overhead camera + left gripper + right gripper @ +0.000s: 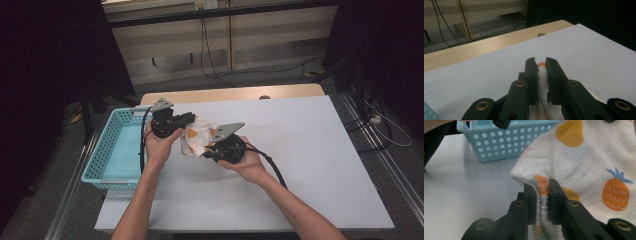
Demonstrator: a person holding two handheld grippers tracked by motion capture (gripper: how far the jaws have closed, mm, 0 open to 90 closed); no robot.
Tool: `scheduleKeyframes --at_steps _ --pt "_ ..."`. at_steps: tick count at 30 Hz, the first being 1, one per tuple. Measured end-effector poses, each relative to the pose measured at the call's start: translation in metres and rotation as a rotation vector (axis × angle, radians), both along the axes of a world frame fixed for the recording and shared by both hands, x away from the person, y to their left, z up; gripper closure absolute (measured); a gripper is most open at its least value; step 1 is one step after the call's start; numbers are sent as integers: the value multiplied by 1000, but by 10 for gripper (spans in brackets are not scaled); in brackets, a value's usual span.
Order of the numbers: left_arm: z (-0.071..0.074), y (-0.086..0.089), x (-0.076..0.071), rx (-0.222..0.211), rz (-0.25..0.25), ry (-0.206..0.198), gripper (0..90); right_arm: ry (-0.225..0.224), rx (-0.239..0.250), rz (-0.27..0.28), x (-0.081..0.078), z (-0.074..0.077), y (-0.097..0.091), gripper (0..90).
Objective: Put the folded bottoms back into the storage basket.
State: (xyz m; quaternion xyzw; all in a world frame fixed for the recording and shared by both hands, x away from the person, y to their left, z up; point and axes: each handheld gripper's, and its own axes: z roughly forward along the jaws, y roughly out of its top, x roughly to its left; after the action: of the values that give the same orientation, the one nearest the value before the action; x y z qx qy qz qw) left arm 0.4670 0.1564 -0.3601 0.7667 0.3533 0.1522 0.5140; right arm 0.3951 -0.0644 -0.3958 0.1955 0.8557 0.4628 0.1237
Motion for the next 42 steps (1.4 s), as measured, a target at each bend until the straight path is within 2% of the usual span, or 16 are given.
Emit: scheduleKeyframes --at_steps 12,17,27,42 --pt "9 10 -1 -20 18 -17 807 -22 20 18 -1 14 10 800" --pt "13 15 -2 -12 29 -22 807 -27 18 27 -1 19 16 800" --pt "23 23 -6 2 45 -61 808 -43 29 41 -1 27 26 800" --pt "30 38 -7 -6 66 -62 808 -53 39 58 0 36 40 800"
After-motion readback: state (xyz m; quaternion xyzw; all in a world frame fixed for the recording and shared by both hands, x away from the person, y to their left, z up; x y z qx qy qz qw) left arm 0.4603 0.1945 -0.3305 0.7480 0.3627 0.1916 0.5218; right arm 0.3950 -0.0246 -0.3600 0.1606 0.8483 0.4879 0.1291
